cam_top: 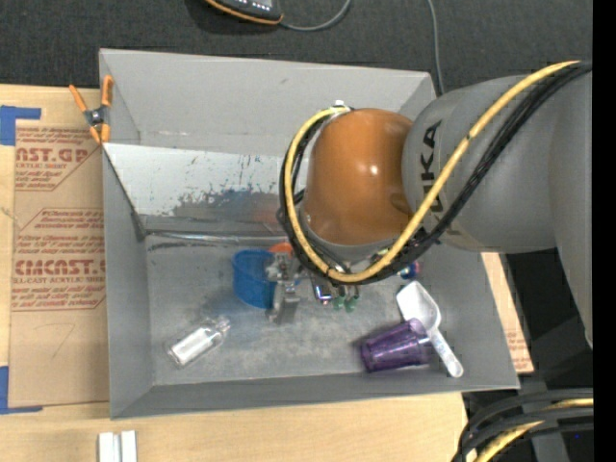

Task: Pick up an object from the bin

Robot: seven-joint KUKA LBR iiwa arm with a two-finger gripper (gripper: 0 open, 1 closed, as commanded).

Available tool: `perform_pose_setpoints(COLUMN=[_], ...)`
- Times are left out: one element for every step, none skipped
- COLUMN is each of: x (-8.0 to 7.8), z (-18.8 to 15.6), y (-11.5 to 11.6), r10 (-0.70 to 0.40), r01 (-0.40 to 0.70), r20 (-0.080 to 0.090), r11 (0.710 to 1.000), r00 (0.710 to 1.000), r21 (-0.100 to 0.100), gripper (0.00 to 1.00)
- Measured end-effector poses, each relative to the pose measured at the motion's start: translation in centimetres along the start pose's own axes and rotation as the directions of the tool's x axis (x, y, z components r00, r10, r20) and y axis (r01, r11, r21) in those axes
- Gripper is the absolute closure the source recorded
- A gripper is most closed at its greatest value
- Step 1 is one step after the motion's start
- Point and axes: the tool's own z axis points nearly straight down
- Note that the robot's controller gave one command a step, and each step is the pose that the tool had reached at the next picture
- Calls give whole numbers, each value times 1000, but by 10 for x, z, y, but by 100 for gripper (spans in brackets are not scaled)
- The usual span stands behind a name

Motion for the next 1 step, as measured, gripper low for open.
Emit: perform_pose_setpoints(x=[-35], z=[-79], y=[58], r10=[4], r01=[-4], r20=[25], r11=[1000], r00=[1000], r21=[-8], gripper=[0])
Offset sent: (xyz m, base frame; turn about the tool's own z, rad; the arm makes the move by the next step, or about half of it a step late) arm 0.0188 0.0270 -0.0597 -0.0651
